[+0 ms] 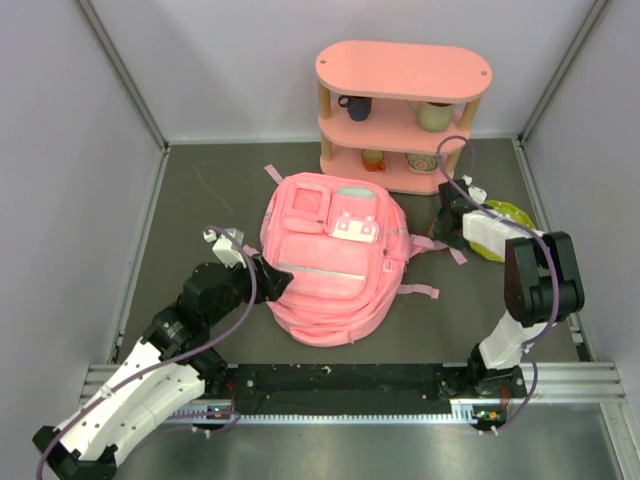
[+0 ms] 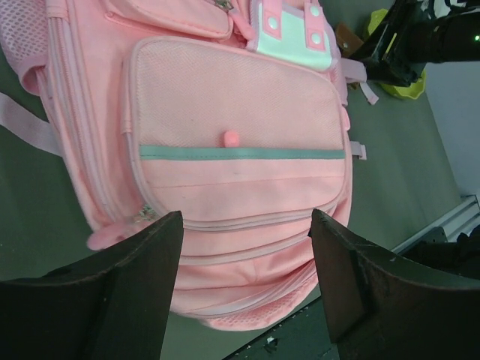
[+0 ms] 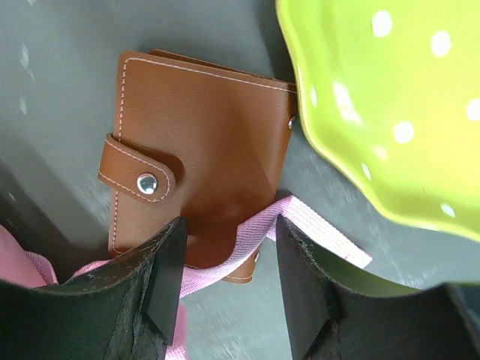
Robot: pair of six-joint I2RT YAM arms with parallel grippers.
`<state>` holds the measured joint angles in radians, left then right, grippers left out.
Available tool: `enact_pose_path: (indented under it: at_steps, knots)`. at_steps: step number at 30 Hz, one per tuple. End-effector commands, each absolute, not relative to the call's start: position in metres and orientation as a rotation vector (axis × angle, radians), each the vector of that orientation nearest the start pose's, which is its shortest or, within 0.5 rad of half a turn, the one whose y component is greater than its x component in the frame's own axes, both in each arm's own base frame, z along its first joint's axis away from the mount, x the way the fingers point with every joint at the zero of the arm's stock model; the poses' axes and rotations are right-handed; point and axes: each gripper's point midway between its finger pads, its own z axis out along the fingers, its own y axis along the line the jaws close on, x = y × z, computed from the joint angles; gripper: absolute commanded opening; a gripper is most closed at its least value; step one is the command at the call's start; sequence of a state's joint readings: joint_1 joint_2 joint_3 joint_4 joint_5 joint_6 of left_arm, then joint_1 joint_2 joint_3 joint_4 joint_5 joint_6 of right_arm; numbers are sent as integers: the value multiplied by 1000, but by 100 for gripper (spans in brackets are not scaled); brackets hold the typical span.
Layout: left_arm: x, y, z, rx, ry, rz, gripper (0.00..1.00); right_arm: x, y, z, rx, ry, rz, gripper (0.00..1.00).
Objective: Pack the student bag
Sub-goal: Pick up the personal item from the center of the board.
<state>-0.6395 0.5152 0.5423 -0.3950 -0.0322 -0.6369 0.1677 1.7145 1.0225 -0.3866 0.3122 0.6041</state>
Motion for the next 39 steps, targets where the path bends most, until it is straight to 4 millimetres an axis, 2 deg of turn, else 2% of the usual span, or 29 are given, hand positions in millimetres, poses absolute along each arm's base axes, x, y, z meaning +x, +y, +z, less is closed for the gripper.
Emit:
enact_pose_path:
  at_steps: [1, 2, 3, 5, 6, 8, 11, 12, 13, 14, 15, 17, 19, 21, 23, 24, 25, 26, 27, 29, 30, 31, 32, 33, 35, 36, 37, 38, 39]
  knots:
    - [192, -173, 208, 15, 1960, -856, 73, 278, 26, 4, 571, 2767, -206, 50]
    - [191, -172, 210, 16, 1955, -857, 73, 275, 26, 14, 575, 2739, -186, 50]
    - [190, -172, 210, 18, 1960, -854, 73, 261, 26, 11, 568, 2764, -188, 50]
    - [189, -171, 211, 18, 1952, -857, 73, 255, 34, 18, 522, 2757, -126, 50]
    - [189, -171, 210, 15, 1952, -859, 73, 244, 41, 17, 502, 2801, -82, 51]
    - [189, -171, 210, 15, 1951, -860, 73, 232, 47, 18, 428, 2838, -97, 52]
    - [190, -171, 216, 22, 1940, -859, 73, 206, 45, 12, 407, 2889, -162, 55]
    - [187, -176, 218, 51, 1942, -884, 73, 206, 54, 18, 385, 2875, -120, 56]
    - [187, -177, 224, 64, 1933, -892, 73, 201, 52, 25, 405, 2867, -143, 57]
    - [188, -179, 225, 79, 1938, -886, 73, 204, 55, 33, 463, 2824, -124, 62]
    - [189, -180, 234, 90, 1924, -887, 73, 214, 57, 56, 491, 2725, -60, 66]
    - [192, -185, 237, 117, 1932, -887, 73, 226, 54, 81, 625, 2574, -24, 71]
    - [193, -190, 248, 141, 1914, -909, 73, 240, 39, 107, 731, 2389, 2, 78]
    - [196, -197, 257, 166, 1891, -927, 73, 252, 37, 118, 810, 2310, 66, 80]
    - [199, -205, 260, 198, 1888, -951, 73, 266, 35, 117, 848, 2294, 107, 82]
    - [202, -211, 270, 214, 1852, -973, 74, 270, 34, 115, 861, 2300, 104, 83]
    - [203, -215, 274, 232, 1842, -987, 74, 274, 29, 104, 901, 2326, 65, 84]
    - [205, -224, 270, 268, 1864, -1006, 74, 278, 27, 102, 910, 2325, 57, 84]
    - [208, -232, 282, 292, 1827, -1033, 74, 288, 28, 101, 904, 2307, 85, 85]
    - [215, -249, 279, 355, 1838, -1052, 74, 292, 18, 90, 971, 2308, 64, 85]
    - [219, -259, 292, 382, 1788, -1074, 74, 299, 16, 90, 983, 2281, 92, 86]
    - [224, -273, 286, 420, 1804, -1086, 74, 301, 14, 85, 1017, 2277, 105, 85]
    - [226, -283, 288, 466, 1788, -1090, 74, 298, 9, 74, 1057, 2288, 104, 86]
    - [227, -293, 300, 508, 1762, -1113, 74, 299, 7, 69, 1074, 2285, 112, 85]
    - [237, -324, 300, 604, 1725, -1144, 74, 298, 5, 60, 1093, 2280, 135, 85]
    - [238, -338, 319, 655, 1674, -1184, 74, 298, 6, 58, 1100, 2275, 148, 86]
    - [246, -356, 303, 690, 1707, -1196, 74, 302, 6, 57, 1103, 2258, 168, 85]
    - [250, -366, 316, 702, 1673, -1217, 74, 300, 9, 52, 1102, 2265, 184, 85]
    - [252, -375, 314, 720, 1672, -1243, 74, 300, 9, 49, 1108, 2264, 191, 85]
